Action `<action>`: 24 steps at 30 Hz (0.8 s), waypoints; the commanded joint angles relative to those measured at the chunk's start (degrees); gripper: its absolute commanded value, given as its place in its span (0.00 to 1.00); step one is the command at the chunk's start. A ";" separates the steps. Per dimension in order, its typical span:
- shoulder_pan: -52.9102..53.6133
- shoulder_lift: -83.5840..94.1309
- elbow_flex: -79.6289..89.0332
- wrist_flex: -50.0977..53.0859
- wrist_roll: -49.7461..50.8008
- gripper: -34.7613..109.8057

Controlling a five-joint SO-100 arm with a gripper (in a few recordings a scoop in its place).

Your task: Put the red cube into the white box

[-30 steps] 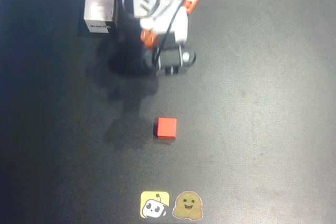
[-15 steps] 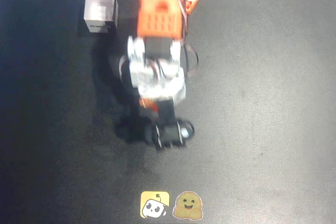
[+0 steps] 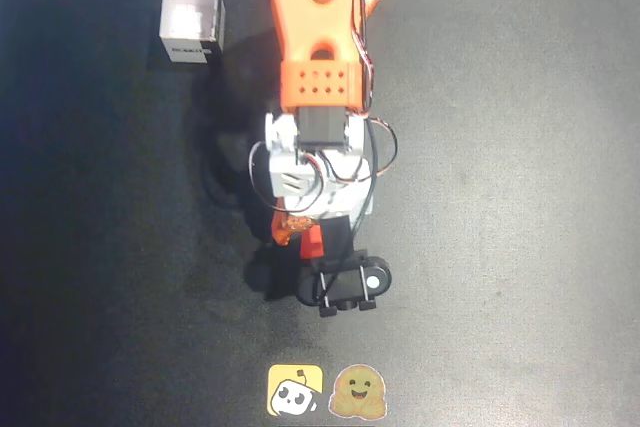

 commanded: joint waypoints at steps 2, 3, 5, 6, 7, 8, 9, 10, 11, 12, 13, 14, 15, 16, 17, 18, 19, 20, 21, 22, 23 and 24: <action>-0.44 -1.67 -2.37 -2.20 1.41 0.43; -0.53 -2.37 -2.37 -2.72 1.76 0.43; -0.79 -3.52 -2.29 -3.96 2.46 0.43; -0.79 -4.04 -2.02 -4.66 2.72 0.43; -0.88 -4.83 -1.93 -5.10 3.08 0.43; -0.88 -5.62 -1.67 -5.71 3.43 0.43; -0.88 -6.24 -1.32 -6.33 3.78 0.43; -0.88 -6.59 -0.97 -7.12 3.96 0.43; -0.88 -6.94 -0.70 -7.47 4.31 0.43; -0.88 -7.03 -0.18 -8.17 4.31 0.43; -0.70 -7.38 0.00 -8.17 4.39 0.43; -0.53 -7.65 0.26 -8.35 4.39 0.42; -0.44 -7.91 0.62 -8.79 4.39 0.41; -0.44 -7.91 1.05 -9.49 4.39 0.39; -0.35 -8.17 1.14 -9.67 4.48 0.38; -0.35 -8.53 1.14 -9.76 4.66 0.36; -0.35 -8.79 1.14 -9.76 4.66 0.35; -0.26 -9.05 1.23 -9.84 5.01 0.33; -0.18 -9.23 1.32 -9.84 5.19 0.30; -0.09 -9.40 1.41 -9.93 5.71 0.28; -0.09 -9.49 1.41 -9.93 6.06 0.26; 0.09 -9.58 1.41 -9.93 6.24 0.24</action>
